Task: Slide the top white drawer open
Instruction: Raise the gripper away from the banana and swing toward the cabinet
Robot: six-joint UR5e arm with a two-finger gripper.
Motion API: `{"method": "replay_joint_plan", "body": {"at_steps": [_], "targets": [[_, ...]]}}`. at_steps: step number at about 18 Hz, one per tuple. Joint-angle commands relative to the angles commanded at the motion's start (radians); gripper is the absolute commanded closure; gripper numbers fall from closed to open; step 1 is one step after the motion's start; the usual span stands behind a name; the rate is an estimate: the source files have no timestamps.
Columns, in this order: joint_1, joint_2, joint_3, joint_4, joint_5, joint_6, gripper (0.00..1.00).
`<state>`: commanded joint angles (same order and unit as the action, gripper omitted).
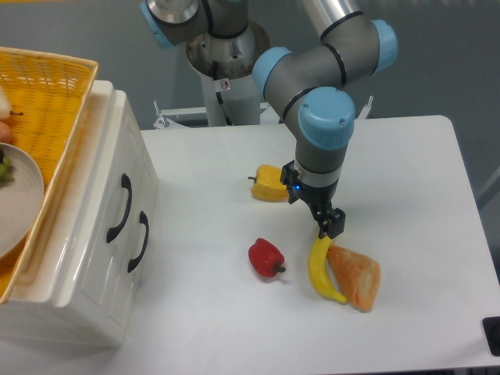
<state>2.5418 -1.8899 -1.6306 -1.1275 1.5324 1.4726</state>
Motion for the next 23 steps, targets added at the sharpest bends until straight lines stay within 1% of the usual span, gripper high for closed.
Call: {"method": "replay_joint_plan", "body": {"at_steps": [4,6,9,12,16,20,23], "targets": [[0.000,0.002,0.008,0.000,-0.005,0.005,0.00],[0.000,0.002,0.008,-0.002,-0.031,0.003,0.00],[0.001,-0.003,-0.012,0.000,-0.038,-0.002,0.00],[0.011,0.002,-0.054,0.002,-0.064,0.005,0.00],[0.003,0.002,-0.055,0.000,-0.064,-0.011,0.00],[0.002,0.008,-0.051,0.002,-0.067,-0.064,0.00],[-0.011,0.009,-0.045,0.002,-0.100,-0.155,0.00]]}}
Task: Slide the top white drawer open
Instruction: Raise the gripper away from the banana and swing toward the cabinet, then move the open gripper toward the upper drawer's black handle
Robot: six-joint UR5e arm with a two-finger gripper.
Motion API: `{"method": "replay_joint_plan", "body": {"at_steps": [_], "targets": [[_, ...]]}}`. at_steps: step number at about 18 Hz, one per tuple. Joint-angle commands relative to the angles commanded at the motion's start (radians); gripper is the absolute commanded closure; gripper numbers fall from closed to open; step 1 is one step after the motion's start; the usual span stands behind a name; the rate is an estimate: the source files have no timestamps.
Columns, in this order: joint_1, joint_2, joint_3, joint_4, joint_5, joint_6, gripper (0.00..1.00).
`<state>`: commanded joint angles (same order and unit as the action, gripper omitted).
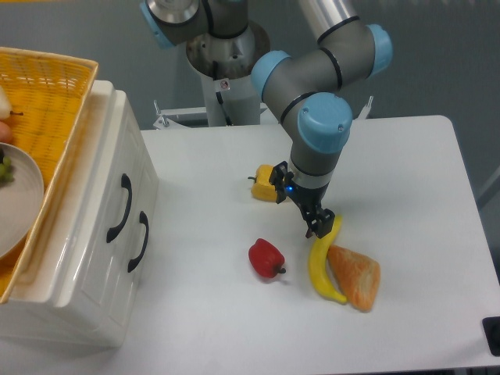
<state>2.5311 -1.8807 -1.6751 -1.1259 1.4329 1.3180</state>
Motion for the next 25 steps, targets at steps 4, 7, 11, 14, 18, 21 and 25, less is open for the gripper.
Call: {"method": "replay_joint_plan", "body": {"at_steps": [4,7,11,14,18,21,25], "targets": [[-0.028,0.000,0.015,0.003,-0.009,-0.164,0.00],[-0.055,0.014,0.015,0.002,0.014,-0.244,0.00],[-0.064,0.046,0.015,-0.005,0.011,-0.374,0.00],[-0.081,0.054,0.015,-0.005,0.014,-0.526,0.00],[-0.106,0.052,0.018,-0.003,-0.006,-0.678,0.00],[-0.127,0.052,0.025,-0.003,-0.008,-0.730,0.00],[-0.176,0.052,0.017,-0.005,0.007,-0.741,0.00]]}}
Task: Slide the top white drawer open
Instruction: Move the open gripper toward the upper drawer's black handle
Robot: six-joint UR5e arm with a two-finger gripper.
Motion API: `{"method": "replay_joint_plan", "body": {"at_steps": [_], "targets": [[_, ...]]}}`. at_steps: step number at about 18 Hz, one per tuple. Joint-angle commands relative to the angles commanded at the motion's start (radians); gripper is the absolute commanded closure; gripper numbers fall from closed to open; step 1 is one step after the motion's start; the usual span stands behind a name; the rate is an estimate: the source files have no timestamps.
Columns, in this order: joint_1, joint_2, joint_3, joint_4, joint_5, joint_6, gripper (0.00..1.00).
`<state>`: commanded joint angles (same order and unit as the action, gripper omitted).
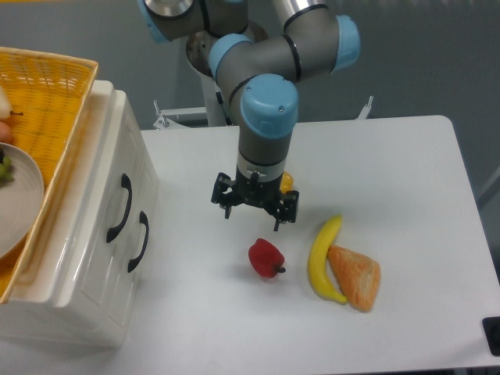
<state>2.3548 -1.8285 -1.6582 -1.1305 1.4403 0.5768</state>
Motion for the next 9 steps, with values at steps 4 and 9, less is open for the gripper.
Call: {"method": "replay_joint_plan", "body": {"at_steps": [4,9], "targets": [[-0.009,0.005,0.014,0.000,-0.001,-0.034,0.00],[-0.035,-0.003,0.049,-0.054,-0.015,-0.143,0.00]]}}
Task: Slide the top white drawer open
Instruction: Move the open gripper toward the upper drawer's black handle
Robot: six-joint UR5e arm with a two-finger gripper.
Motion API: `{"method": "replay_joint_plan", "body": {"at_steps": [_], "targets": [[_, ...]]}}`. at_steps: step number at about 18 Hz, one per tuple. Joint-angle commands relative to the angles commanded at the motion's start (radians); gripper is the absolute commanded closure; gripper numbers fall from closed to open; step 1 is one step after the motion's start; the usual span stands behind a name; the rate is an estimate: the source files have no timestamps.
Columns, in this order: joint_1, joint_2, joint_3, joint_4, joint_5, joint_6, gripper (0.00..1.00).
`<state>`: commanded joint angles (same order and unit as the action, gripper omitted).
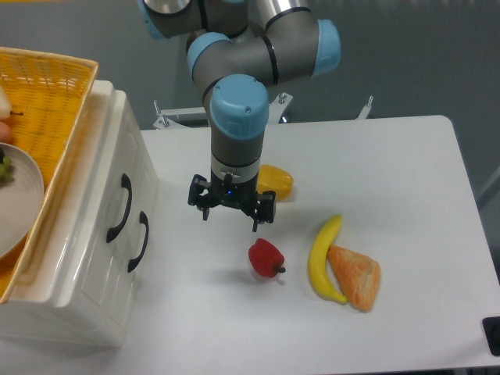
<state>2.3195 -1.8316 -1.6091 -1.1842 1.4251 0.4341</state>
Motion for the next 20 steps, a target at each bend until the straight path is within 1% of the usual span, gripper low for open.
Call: {"method": "replay_joint_plan", "body": {"at_steps": [2,5,9,12,13,15,18,20], "targets": [[-0.005,0.000,0.000,-0.003,-0.008,-0.018,0.00],[-0.009,-0.006,0.014,0.000,-0.083,-0.095,0.00],[-0.011,-0.006,0.015,-0.005,-0.081,-0.095,0.00],[-0.014,-0.002,0.020,-0.057,-0.078,-0.092,0.00],[-0.015,0.000,0.020,-0.064,-0.080,-0.092,0.00],[-0.037,0.000,0.023,-0.067,-0.081,-0.097,0.00],[-0.037,0.002,0.025,-0.080,-0.092,-0.107,0.00],[-0.032,0.002,0.029,-0.081,-0.135,-0.109,0.00]]}}
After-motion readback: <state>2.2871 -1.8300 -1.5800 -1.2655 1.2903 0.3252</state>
